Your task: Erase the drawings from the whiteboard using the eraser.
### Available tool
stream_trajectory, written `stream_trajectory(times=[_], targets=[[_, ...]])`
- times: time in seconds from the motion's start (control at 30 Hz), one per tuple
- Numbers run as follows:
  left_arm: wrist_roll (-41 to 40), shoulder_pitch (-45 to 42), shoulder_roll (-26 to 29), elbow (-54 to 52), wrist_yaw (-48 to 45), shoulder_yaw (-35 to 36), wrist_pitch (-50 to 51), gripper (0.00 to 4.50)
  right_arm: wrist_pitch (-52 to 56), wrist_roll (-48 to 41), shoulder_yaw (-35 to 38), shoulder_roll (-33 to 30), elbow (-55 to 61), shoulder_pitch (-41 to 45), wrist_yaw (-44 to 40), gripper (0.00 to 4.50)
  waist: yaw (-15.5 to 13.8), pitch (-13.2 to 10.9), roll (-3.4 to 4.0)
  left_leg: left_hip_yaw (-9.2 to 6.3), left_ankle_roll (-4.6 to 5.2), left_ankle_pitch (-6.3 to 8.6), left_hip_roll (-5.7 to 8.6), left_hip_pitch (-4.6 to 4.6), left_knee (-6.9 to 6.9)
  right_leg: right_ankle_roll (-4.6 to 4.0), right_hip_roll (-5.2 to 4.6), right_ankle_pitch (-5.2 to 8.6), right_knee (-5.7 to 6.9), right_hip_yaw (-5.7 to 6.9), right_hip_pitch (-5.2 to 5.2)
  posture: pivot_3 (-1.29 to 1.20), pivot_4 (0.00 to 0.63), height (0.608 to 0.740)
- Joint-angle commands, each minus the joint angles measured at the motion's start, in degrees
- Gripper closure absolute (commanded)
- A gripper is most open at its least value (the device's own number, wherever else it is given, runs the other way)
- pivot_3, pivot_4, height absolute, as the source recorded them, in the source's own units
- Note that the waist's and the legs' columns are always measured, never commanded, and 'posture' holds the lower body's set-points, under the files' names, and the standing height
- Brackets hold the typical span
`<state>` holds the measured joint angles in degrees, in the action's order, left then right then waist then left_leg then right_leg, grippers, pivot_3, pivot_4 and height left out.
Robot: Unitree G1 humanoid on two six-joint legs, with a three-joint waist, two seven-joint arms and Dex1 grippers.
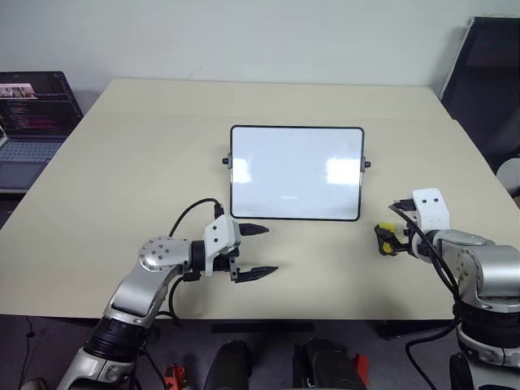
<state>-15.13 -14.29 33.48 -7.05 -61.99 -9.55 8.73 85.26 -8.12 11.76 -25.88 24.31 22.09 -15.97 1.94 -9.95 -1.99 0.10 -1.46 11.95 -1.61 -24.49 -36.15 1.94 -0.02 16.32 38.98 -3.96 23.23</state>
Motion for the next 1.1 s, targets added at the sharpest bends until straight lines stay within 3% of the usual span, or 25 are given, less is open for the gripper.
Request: stream_trajectory(times=[0.03,0.4,0.7,1.07,1.1], targets=[[-0.76,-0.80,0.31,-2.34,-0.12,0.42,0.04,0.00,-1.19,-0.37,1.38,-0.12,0.28,1.17,0.64,0.01,0.00,0.00,0.00,0.00,0.00,0.00,0.00,0.00,0.00,0.00,0.00,0.00,0.00,0.00,0.00,0.00,0.150,0.740],[-0.86,-0.95,0.51,-2.27,-0.34,0.49,0.25,0.00,-1.49,-0.50,1.65,-0.86,0.00,1.95,0.93,0.01,0.01,0.00,0.00,0.00,0.00,0.00,0.00,0.00,0.00,0.00,0.00,0.00,0.01,0.00,0.00,0.00,0.150,0.740],[-1.18,-1.22,0.50,-3.17,-0.01,0.79,1.22,0.00,1.92,-0.94,3.31,2.53,1.27,6.50,2.23,0.01,-0.02,0.00,0.00,0.00,0.00,0.00,0.00,0.00,-0.01,0.00,0.00,0.00,0.02,0.00,0.00,0.00,0.150,0.740],[-7.18,1.87,-3.95,-10.80,14.36,9.21,12.71,0.00,0.46,0.66,8.28,7.02,5.59,8.89,6.63,0.01,0.06,0.01,0.02,-0.09,0.00,0.00,-0.03,0.00,-0.02,0.00,-0.01,-0.01,0.03,-0.02,0.00,0.00,0.150,0.740],[-7.68,2.16,-4.80,-11.72,16.23,9.92,13.70,0.18,-0.76,1.02,8.54,7.36,5.99,8.51,7.26,0.00,0.02,0.01,0.02,-0.10,0.00,0.00,-0.02,0.00,-0.01,0.00,-0.01,-0.01,0.04,-0.02,0.00,0.00,0.150,0.740]])
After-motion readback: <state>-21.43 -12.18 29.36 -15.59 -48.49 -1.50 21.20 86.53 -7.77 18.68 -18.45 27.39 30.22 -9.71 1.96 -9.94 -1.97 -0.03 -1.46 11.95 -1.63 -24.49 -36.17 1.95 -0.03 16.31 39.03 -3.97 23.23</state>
